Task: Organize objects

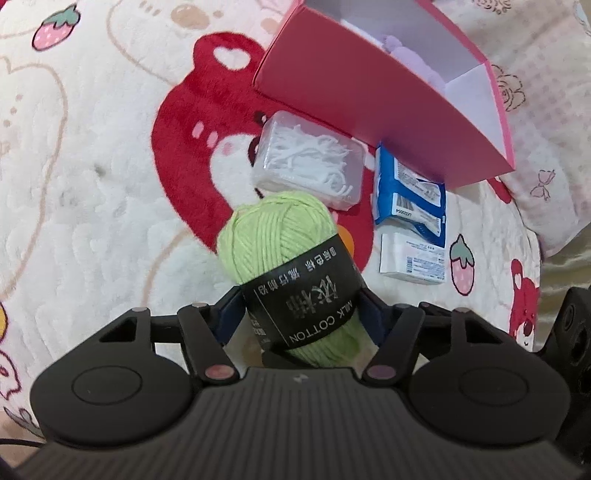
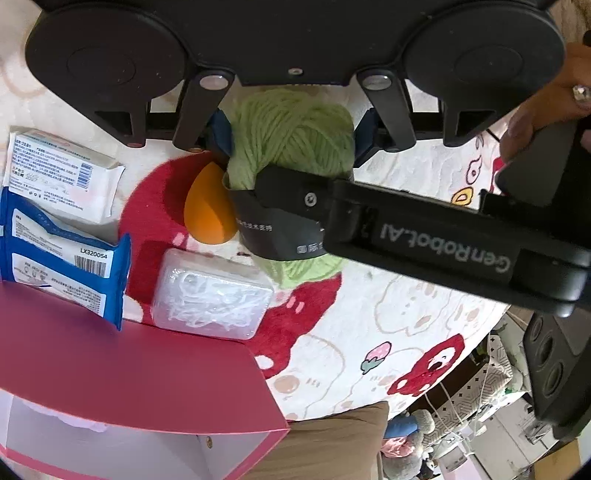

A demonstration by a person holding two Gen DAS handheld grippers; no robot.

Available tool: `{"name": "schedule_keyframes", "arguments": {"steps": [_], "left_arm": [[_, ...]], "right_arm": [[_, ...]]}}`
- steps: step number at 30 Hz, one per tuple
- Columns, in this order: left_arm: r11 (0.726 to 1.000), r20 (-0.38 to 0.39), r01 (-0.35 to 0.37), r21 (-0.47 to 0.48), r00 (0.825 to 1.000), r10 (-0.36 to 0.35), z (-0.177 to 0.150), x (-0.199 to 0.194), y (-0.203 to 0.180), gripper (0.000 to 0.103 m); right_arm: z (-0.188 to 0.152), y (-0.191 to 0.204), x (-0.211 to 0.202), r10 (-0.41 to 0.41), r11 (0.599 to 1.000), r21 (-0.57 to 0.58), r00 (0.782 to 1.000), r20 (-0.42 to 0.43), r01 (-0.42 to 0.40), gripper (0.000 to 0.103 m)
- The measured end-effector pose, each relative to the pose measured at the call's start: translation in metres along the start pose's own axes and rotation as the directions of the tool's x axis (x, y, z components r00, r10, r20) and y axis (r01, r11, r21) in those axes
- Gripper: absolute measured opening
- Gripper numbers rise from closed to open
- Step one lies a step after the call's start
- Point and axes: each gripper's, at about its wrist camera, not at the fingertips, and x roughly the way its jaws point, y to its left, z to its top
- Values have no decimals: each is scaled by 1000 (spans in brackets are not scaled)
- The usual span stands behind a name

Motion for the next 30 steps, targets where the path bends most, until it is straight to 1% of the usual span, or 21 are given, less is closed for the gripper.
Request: {"name": "schedule_keyframes", "arguments": {"steps": [3,8,13,20,25,30], "left_arm": [[1000,21,2,25,1000,-2,-3,-5,-2,64],[998,51,8,62,999,-12,-7,-16,-6,64],[992,84,5,130,996,-16,-11,-27,-17,63],[980,112,18,198,993,-41,-16,-36,-33,61],[974,119,31,223,991,-59,-17,-37,-42,61],[974,132,51,220,988,-81,-21,-41,-50,61]], "right_arm": [[-2,5,-3,1,1000,-18,1000,8,-1,68],[-2,12,-11,-12,998,-57,999,40,14,64],[-2,17,-20,-20,995,-94,997,78,28,61],[-2,14,-37,-13,996,-89,994,111,23,61],[-2,13,-46,-40,993,-103,992,120,52,61],[-3,5,-56,-33,994,-94,991,129,45,61]]}}
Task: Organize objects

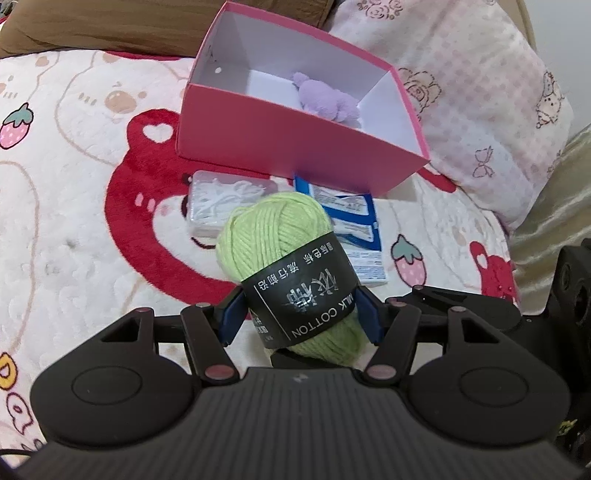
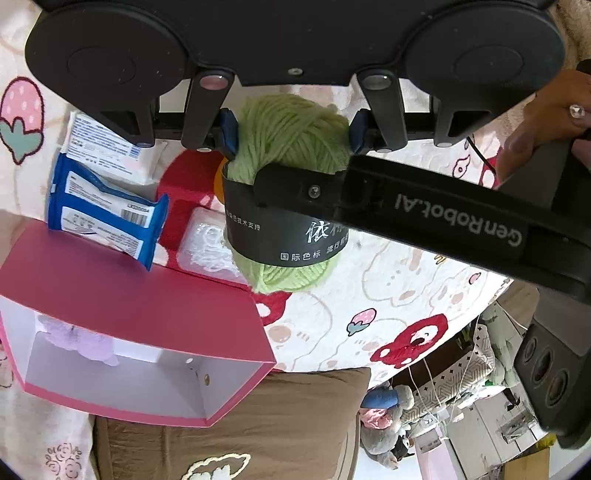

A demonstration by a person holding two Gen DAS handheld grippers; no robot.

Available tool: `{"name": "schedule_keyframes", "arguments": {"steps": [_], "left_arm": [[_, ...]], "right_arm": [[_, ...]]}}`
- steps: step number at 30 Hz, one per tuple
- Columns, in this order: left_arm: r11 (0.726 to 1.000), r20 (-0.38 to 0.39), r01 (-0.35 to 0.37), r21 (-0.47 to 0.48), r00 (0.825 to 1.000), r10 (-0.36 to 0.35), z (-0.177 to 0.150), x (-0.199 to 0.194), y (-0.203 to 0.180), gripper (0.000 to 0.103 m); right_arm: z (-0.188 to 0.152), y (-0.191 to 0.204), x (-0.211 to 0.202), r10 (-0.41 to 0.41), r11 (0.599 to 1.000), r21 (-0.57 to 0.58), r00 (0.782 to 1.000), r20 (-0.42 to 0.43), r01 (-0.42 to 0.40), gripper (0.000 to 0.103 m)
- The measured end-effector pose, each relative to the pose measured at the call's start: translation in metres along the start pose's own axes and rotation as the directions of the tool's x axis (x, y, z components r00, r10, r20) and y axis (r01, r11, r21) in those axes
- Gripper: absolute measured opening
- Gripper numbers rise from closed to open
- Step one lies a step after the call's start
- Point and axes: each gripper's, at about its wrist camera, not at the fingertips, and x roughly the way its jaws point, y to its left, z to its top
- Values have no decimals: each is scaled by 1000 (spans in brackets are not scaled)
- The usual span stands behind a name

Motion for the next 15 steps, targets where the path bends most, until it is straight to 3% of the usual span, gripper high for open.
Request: {"name": "schedule_keyframes", "arguments": {"steps": [4,8,15], "left_arm": [[999,-27,-15,-46,1000,14,4,-5,-6,61],[996,-38,10,-94,999,-14,21,-15,-7,61],[994,-72,-17,-108,997,9,61,-29,-28,61]], "right_arm": [[0,0,-10,0,1000,-13,1000,12,0,63],[16,6,-17,-12,991,-135,999,-39,7,63],[51,-15,-39,74,996,-45,997,-33,-75,63]]}}
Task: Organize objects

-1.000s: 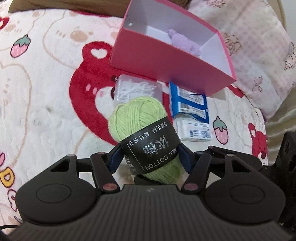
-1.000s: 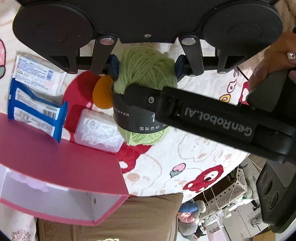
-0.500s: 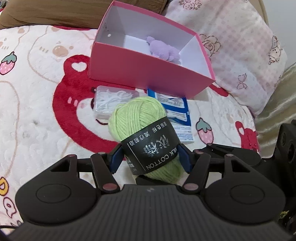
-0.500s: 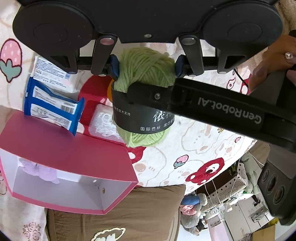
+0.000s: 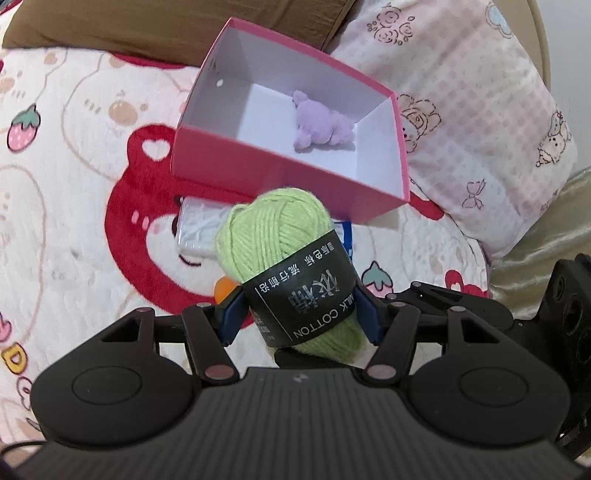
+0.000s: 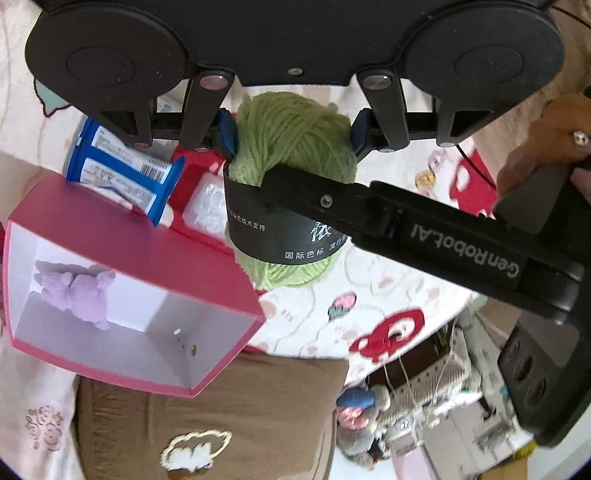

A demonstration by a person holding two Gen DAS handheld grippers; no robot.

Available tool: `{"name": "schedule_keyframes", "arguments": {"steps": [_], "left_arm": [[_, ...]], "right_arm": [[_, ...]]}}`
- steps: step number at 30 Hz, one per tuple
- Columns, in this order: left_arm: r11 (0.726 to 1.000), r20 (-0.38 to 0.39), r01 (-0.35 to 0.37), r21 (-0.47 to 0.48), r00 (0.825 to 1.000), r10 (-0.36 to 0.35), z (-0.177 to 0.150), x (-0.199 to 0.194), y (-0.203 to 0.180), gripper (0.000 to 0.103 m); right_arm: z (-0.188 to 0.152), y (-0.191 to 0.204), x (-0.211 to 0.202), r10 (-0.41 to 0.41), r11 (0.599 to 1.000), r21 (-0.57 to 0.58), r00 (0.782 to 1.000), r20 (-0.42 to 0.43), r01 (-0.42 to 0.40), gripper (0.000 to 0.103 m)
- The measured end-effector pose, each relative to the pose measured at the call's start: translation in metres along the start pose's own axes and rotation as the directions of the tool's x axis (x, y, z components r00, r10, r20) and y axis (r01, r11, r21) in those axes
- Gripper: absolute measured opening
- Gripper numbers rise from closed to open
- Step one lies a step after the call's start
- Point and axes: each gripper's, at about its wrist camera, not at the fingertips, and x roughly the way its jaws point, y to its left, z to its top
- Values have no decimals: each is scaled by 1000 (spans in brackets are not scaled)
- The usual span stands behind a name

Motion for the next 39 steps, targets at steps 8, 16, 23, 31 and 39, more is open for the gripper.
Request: {"name": "schedule_keyframes", "arguments": {"steps": [8,16,23,31,39], "left_arm": [[1000,12,-15,0,1000,15,38,-22,-27,61],[997,120,56,-47,992,-50,68,-58,-40,61],[999,123,44,-18,992,-42,112,-47,-51,61],[996,94,66,-67,994,-60,150,7,-28,61],[997,115,58,-53,992,-52,174,67,-18,60]], "right_arm": [[32,-2,-24,-13,997,-81,999,46,17,63],[95,27,-47,-149,908,-396,989,-6,135,62],[136,20,-50,-209,852,-488,978,19,192,62],[166,-16,-8,-250,808,-557,968,-34,189,62],[174,-58,41,-278,787,-579,960,-25,213,62]]}}
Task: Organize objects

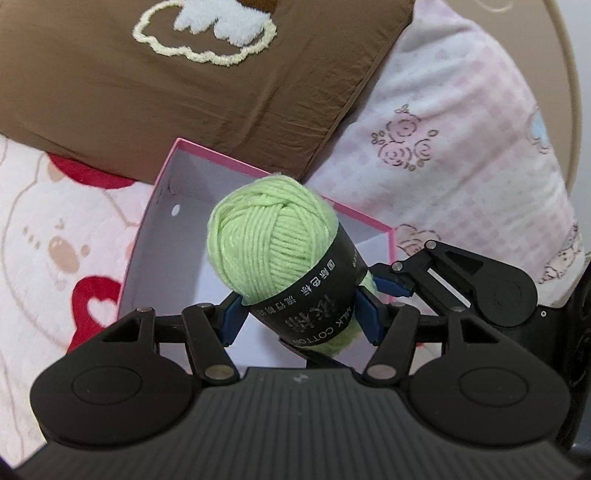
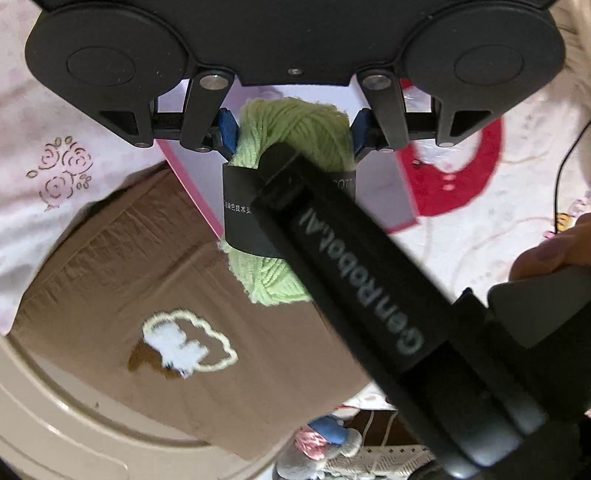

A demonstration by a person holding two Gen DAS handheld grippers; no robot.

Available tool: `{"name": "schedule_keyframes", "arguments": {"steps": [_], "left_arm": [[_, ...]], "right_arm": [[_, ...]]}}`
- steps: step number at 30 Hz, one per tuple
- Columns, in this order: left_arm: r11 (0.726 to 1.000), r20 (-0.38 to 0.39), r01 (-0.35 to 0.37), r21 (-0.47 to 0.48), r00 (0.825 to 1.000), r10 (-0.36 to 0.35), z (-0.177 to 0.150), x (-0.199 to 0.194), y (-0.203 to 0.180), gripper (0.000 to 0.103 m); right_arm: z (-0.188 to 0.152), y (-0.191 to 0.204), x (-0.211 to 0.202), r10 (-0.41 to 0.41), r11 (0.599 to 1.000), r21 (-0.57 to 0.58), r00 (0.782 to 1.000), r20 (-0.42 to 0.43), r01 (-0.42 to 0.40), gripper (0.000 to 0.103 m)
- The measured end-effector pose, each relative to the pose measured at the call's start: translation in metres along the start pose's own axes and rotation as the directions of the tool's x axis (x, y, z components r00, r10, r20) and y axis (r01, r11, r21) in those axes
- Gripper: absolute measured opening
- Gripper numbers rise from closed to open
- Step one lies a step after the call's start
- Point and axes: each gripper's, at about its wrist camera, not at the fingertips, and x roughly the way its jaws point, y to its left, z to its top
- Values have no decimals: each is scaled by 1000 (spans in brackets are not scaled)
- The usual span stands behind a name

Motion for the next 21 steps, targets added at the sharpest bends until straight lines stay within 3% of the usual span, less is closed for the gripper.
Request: {"name": "schedule_keyframes", "arguments": {"steps": [9,21], "left_arm": [[1000,-4,17,0,1000,-17,3,49,17,60],[998,2,-10,62,1000,10,-12,81,34,60]], "right_arm": [[-15,-27,54,17,1000,27,998,-58,-16,62],[-35,-19,99,4,1000,-15,997,-81,-6,63]]}}
